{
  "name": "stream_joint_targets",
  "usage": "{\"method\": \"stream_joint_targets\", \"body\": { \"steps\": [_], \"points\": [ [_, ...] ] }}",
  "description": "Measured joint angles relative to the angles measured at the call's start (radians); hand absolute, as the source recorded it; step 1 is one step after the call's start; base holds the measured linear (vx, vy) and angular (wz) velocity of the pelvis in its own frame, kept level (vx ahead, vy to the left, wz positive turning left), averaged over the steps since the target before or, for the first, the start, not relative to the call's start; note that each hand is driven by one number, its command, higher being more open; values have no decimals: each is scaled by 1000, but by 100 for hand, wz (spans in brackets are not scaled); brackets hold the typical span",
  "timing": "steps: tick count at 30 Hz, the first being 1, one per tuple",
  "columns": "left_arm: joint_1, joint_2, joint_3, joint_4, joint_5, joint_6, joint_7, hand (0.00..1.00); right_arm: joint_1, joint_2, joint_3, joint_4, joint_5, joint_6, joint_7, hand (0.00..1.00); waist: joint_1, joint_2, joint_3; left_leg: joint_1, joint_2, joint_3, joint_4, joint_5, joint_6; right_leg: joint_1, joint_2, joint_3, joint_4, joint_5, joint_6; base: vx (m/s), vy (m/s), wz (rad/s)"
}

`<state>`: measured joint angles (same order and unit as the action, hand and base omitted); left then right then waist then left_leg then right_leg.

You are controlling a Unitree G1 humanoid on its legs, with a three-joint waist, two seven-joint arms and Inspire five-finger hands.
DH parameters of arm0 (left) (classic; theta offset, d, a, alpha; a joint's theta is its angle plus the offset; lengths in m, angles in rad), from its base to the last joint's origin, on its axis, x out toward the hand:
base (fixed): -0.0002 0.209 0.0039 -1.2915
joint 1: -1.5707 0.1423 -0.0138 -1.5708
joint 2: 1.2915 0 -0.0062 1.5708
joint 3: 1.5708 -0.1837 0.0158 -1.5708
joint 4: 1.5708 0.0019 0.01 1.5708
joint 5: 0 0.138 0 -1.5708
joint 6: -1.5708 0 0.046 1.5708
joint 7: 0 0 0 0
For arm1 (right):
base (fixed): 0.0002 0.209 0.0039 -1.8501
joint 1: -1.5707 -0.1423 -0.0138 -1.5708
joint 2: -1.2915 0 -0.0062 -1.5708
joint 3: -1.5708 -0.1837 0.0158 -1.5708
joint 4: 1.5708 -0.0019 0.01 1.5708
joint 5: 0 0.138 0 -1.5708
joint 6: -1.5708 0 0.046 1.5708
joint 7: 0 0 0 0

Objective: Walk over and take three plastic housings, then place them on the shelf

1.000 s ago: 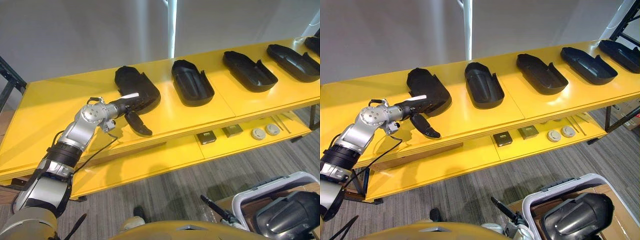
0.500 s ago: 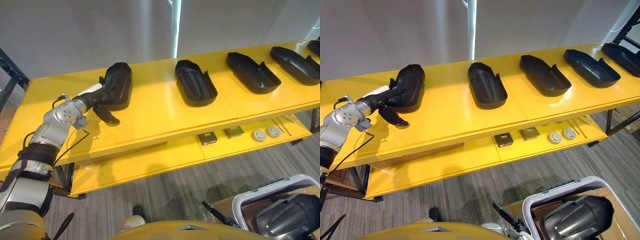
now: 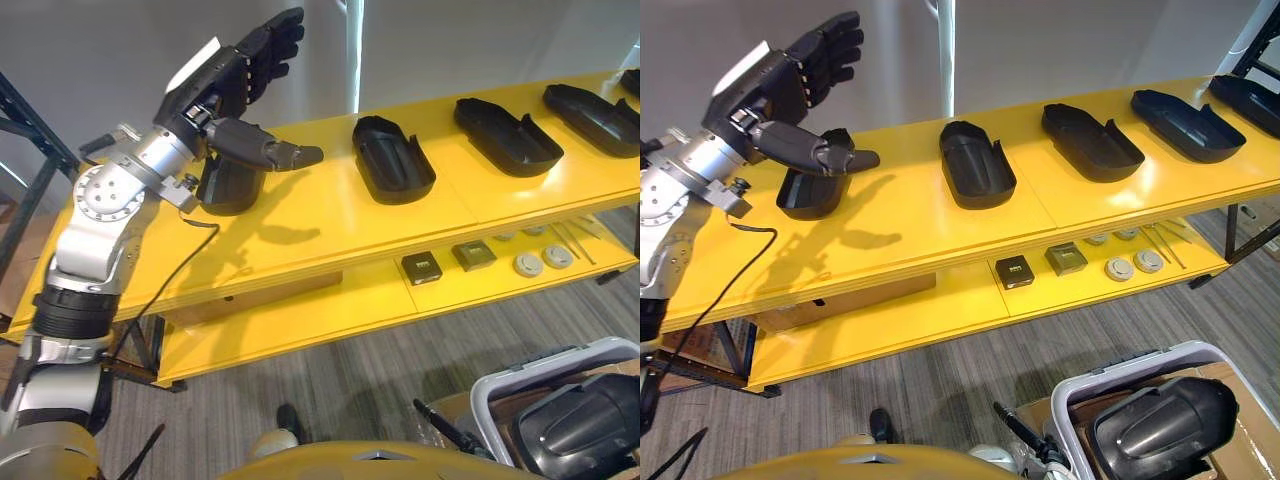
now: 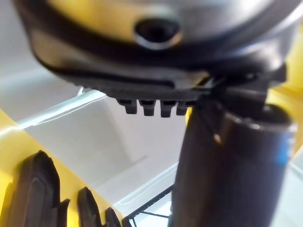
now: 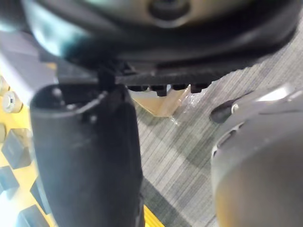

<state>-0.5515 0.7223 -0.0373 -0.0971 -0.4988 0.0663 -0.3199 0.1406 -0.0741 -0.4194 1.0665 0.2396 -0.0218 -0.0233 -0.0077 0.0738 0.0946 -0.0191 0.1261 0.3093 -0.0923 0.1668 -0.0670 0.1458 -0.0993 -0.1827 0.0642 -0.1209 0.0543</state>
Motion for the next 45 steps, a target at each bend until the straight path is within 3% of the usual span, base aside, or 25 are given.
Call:
{"method": "stream_joint_targets", "body": {
  "steps": [2,3,5,10,13,17,21,26,31,36,41,45],
  "points": [
    [3,-19,7,1,22,-1,89,100,1,-1,2,-1,9,-33,-31,100,0,-6,1,-7,1,-4,1,-4,-8,-11,-2,-5,-21,12,1,-178,17,-5],
    [8,-20,26,0,39,-1,125,100,13,-10,10,-2,25,-47,-43,100,3,-6,-7,-4,-5,-2,2,14,15,-12,-4,-2,-33,19,4,-86,34,-6],
    [7,-19,85,3,39,-19,180,100,30,-13,18,-10,42,-58,-52,100,-3,-3,-9,-6,-12,-2,1,13,17,-8,-9,-2,-37,25,13,-36,60,0],
    [15,-10,291,40,84,-122,411,100,67,15,41,-21,41,-60,-55,100,4,-48,-7,-8,-27,-1,0,16,26,-7,-19,4,-34,32,21,8,47,3],
    [115,1,406,48,79,-160,522,100,81,14,48,-32,39,-60,-54,100,8,-54,-10,-11,-34,-8,0,14,29,-6,-23,3,-34,32,21,16,18,6],
    [211,-5,417,46,85,-199,569,100,73,11,82,-62,33,-58,-52,100,21,-52,2,-51,-34,-36,1,20,27,-40,-19,-10,-30,31,20,-28,17,16],
    [207,-17,416,46,131,-249,626,100,-22,-22,90,-66,35,-59,-52,100,33,-38,115,-123,-29,-78,3,32,12,-113,-3,-17,-3,40,10,-85,29,17],
    [185,-18,396,102,130,-256,605,100,-84,-48,109,-85,42,-62,-49,100,32,-41,212,-153,-38,-83,5,60,15,-161,-7,-1,24,47,22,-21,40,-6],
    [118,-6,365,208,93,-238,530,100,-86,-49,118,-100,41,-63,-28,100,30,-30,228,-168,-51,-75,6,60,19,-182,-22,13,41,47,36,67,25,-4],
    [44,68,304,300,15,-230,419,100,-102,-73,120,-102,41,-70,-3,100,27,-4,274,-168,-45,-73,5,62,21,-206,-20,21,85,21,33,8,-4,-2],
    [-92,125,253,463,-114,-162,313,100,-130,-101,137,-104,41,-81,9,100,2,-8,300,-185,-43,-64,5,73,35,-250,-22,37,132,4,36,20,-15,-7],
    [-147,132,176,587,-160,-65,255,100,-137,-100,147,-110,41,-80,13,100,-12,-11,305,-185,-44,-48,6,74,36,-275,-26,57,166,-11,35,30,-13,-11]
  ]
}}
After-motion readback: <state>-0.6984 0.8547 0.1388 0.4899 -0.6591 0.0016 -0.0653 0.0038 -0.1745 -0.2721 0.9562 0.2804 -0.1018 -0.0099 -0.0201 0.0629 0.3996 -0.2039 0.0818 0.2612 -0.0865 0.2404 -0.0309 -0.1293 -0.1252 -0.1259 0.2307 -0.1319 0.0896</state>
